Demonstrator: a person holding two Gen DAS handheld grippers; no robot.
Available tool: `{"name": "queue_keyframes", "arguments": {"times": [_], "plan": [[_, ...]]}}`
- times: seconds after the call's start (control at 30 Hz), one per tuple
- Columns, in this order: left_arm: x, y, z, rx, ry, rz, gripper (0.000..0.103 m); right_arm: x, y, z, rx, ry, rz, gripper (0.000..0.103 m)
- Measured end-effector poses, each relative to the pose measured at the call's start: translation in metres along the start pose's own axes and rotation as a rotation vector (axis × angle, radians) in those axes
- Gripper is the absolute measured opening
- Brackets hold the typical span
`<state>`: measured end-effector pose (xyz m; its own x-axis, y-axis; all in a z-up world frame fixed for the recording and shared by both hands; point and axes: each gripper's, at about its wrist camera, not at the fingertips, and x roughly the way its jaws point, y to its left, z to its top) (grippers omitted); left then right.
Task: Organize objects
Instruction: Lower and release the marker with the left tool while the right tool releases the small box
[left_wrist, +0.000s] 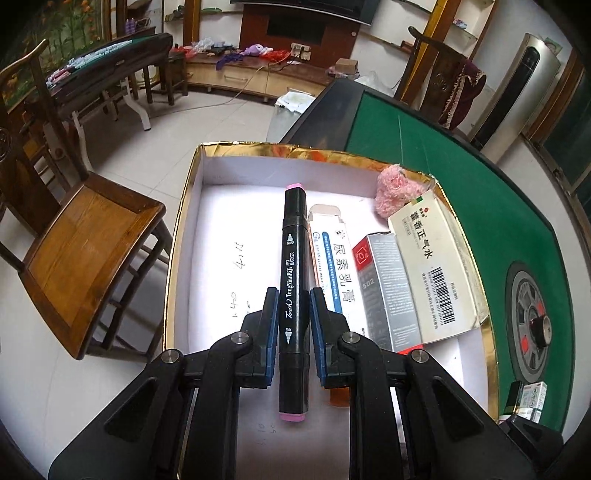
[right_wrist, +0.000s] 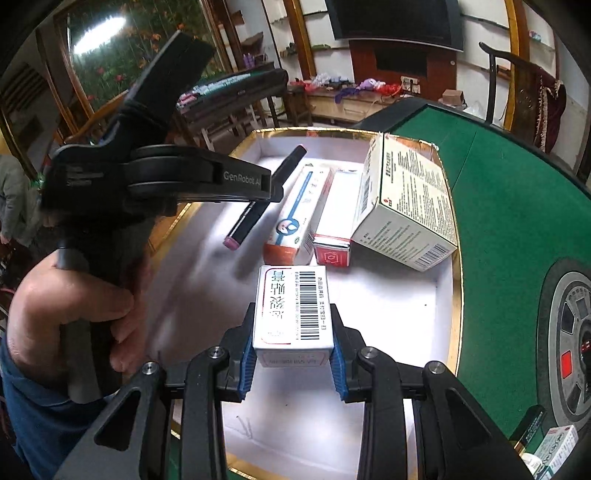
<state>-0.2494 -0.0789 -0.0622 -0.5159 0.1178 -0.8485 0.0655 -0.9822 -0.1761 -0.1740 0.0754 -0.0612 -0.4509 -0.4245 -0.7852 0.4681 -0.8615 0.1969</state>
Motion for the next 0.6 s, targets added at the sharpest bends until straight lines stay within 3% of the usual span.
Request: {"name": "queue_keyframes", "arguments": {"times": [0.23, 0.6], "plan": [[0.004, 0.001, -0.001, 0.001, 0.015, 0.000, 0.016, 0.020, -0.004, 0.010, 0.001, 0.072, -0.045, 0.033], [0.006, 0.001, -0.002, 0.002, 0.026, 0.003, 0.016, 0.036, -0.011, 0.022, 0.007, 0.092, -0.083, 0.033]]}}
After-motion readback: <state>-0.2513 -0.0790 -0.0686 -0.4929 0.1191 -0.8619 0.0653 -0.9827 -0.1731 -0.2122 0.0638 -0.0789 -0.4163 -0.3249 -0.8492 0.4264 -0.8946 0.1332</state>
